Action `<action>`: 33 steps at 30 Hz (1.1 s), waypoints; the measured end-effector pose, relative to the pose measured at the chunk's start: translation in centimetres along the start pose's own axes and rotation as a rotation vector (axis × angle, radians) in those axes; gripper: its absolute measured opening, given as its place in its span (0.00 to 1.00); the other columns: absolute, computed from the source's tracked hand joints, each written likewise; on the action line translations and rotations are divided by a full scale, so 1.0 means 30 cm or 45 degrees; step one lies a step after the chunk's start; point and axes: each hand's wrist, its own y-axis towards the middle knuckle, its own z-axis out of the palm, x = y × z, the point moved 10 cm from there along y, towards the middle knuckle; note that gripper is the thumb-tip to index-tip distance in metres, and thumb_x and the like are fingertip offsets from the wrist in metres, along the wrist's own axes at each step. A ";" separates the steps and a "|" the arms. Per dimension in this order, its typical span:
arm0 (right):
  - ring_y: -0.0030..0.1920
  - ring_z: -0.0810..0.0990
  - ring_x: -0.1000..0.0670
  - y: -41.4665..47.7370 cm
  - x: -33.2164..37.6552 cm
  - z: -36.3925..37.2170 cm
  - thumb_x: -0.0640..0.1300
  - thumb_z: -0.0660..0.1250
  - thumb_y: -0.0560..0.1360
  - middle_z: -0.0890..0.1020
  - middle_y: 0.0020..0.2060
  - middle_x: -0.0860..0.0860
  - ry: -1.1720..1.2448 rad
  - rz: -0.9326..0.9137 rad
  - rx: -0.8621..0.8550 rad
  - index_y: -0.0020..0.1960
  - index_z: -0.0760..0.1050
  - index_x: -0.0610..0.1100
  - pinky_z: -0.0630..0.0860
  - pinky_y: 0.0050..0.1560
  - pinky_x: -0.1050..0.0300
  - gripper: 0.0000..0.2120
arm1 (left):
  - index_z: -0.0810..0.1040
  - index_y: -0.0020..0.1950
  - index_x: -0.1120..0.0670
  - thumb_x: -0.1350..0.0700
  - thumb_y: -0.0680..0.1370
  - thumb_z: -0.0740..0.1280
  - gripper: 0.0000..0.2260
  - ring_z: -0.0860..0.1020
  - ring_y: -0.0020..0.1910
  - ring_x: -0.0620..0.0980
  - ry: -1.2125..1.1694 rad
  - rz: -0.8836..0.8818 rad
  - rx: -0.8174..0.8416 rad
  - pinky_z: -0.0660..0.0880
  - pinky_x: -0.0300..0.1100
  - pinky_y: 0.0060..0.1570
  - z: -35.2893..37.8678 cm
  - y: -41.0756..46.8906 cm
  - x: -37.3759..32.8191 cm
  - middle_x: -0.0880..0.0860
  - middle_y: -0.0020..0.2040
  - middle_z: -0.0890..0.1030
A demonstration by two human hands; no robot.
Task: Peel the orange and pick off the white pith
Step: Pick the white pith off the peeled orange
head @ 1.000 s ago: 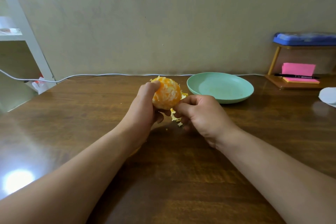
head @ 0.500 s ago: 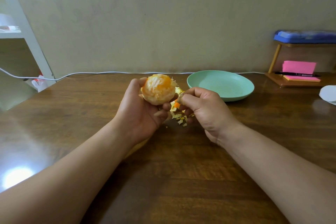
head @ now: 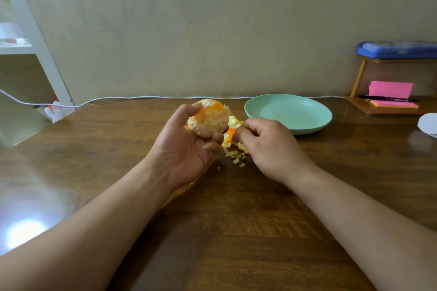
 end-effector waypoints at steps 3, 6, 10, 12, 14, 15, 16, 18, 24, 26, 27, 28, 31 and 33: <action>0.50 0.79 0.53 -0.001 0.021 -0.010 0.44 0.69 0.82 0.80 0.48 0.55 -0.063 -0.075 -0.052 0.50 0.83 0.51 0.77 0.47 0.57 0.05 | 0.74 0.72 0.62 0.48 0.76 0.69 0.28 0.75 0.35 0.49 0.011 0.011 0.005 0.67 0.34 0.29 0.003 0.002 -0.001 0.62 0.56 0.79; 0.48 0.81 0.53 0.000 0.026 -0.013 0.52 0.69 0.83 0.83 0.45 0.54 0.001 -0.108 -0.082 0.49 0.85 0.51 0.77 0.46 0.52 0.08 | 0.77 0.67 0.64 0.44 0.81 0.66 0.26 0.75 0.34 0.49 0.041 -0.010 0.037 0.68 0.34 0.27 0.008 0.003 0.004 0.62 0.52 0.80; 0.50 0.80 0.52 -0.005 0.033 -0.003 0.49 0.72 0.81 0.83 0.47 0.54 -0.068 -0.117 -0.043 0.50 0.84 0.52 0.80 0.48 0.53 0.03 | 0.78 0.69 0.63 0.37 0.83 0.62 0.30 0.72 0.35 0.49 0.120 -0.007 0.044 0.66 0.36 0.25 -0.007 0.010 0.005 0.61 0.53 0.80; 0.50 0.80 0.53 -0.003 0.022 0.008 0.50 0.72 0.81 0.83 0.48 0.55 -0.100 -0.085 0.005 0.50 0.83 0.52 0.81 0.49 0.52 0.03 | 0.78 0.70 0.61 0.36 0.82 0.62 0.31 0.72 0.35 0.50 0.138 0.008 0.017 0.64 0.37 0.26 -0.021 0.015 -0.001 0.60 0.52 0.81; 0.50 0.80 0.52 -0.008 0.015 0.021 0.57 0.69 0.82 0.83 0.45 0.55 -0.195 -0.062 0.056 0.48 0.85 0.51 0.80 0.51 0.48 0.11 | 0.80 0.68 0.60 0.36 0.82 0.61 0.30 0.71 0.34 0.50 0.138 0.029 -0.007 0.63 0.37 0.25 -0.031 0.017 -0.011 0.60 0.50 0.82; 0.51 0.79 0.51 -0.008 0.016 0.024 0.58 0.68 0.82 0.83 0.46 0.55 -0.254 -0.068 0.059 0.49 0.85 0.52 0.80 0.53 0.46 0.13 | 0.80 0.67 0.59 0.36 0.81 0.61 0.29 0.71 0.34 0.50 0.134 0.038 -0.012 0.63 0.37 0.24 -0.033 0.017 -0.015 0.59 0.49 0.82; 0.54 0.78 0.51 -0.007 0.023 0.024 0.56 0.68 0.82 0.82 0.48 0.55 -0.298 -0.093 0.051 0.51 0.85 0.52 0.79 0.57 0.45 0.11 | 0.81 0.65 0.59 0.36 0.81 0.61 0.28 0.71 0.33 0.50 0.132 0.046 -0.014 0.63 0.37 0.24 -0.035 0.018 -0.018 0.59 0.49 0.81; 0.57 0.77 0.50 -0.011 0.047 0.012 0.50 0.71 0.81 0.81 0.52 0.55 -0.304 -0.150 0.000 0.54 0.83 0.52 0.78 0.59 0.47 0.05 | 0.81 0.62 0.59 0.37 0.81 0.61 0.27 0.70 0.33 0.50 0.140 0.056 -0.011 0.62 0.37 0.23 -0.037 0.019 -0.020 0.59 0.47 0.81; 0.50 0.81 0.57 -0.014 0.064 -0.075 0.51 0.73 0.81 0.83 0.48 0.58 0.057 -0.152 -0.230 0.56 0.81 0.53 0.80 0.48 0.62 0.05 | 0.78 0.63 0.60 0.37 0.82 0.60 0.27 0.70 0.32 0.51 0.209 0.064 0.018 0.60 0.37 0.22 -0.023 0.016 -0.014 0.59 0.45 0.81; 0.48 0.82 0.58 -0.012 0.052 -0.071 0.52 0.73 0.81 0.83 0.47 0.59 0.127 -0.115 -0.202 0.58 0.81 0.53 0.80 0.45 0.66 0.07 | 0.78 0.63 0.60 0.37 0.82 0.59 0.28 0.70 0.31 0.51 0.256 0.065 0.019 0.60 0.37 0.22 -0.020 0.018 -0.009 0.60 0.45 0.81; 0.47 0.83 0.58 -0.011 0.051 -0.067 0.52 0.73 0.81 0.84 0.46 0.59 0.143 -0.113 -0.190 0.58 0.81 0.53 0.80 0.44 0.68 0.07 | 0.78 0.63 0.60 0.36 0.82 0.59 0.28 0.71 0.31 0.51 0.286 0.067 0.021 0.58 0.38 0.22 -0.019 0.021 -0.007 0.60 0.45 0.81; 0.47 0.83 0.59 -0.011 0.051 -0.062 0.52 0.73 0.81 0.84 0.46 0.59 0.158 -0.115 -0.182 0.58 0.82 0.53 0.79 0.43 0.69 0.07 | 0.79 0.62 0.60 0.36 0.82 0.58 0.28 0.71 0.30 0.51 0.315 0.071 0.025 0.56 0.38 0.24 -0.017 0.023 -0.006 0.60 0.46 0.81; 0.45 0.83 0.60 -0.009 0.049 -0.059 0.52 0.74 0.80 0.85 0.45 0.59 0.170 -0.122 -0.179 0.57 0.83 0.52 0.77 0.41 0.71 0.08 | 0.79 0.64 0.58 0.37 0.82 0.57 0.27 0.71 0.30 0.51 0.375 0.086 0.047 0.52 0.40 0.28 -0.007 0.025 -0.005 0.60 0.47 0.82; 0.44 0.83 0.60 -0.009 0.048 -0.061 0.52 0.74 0.80 0.85 0.44 0.59 0.176 -0.119 -0.178 0.56 0.83 0.52 0.76 0.40 0.72 0.07 | 0.78 0.65 0.58 0.37 0.82 0.57 0.27 0.71 0.30 0.51 0.403 0.097 0.056 0.52 0.41 0.28 -0.005 0.023 -0.007 0.59 0.46 0.82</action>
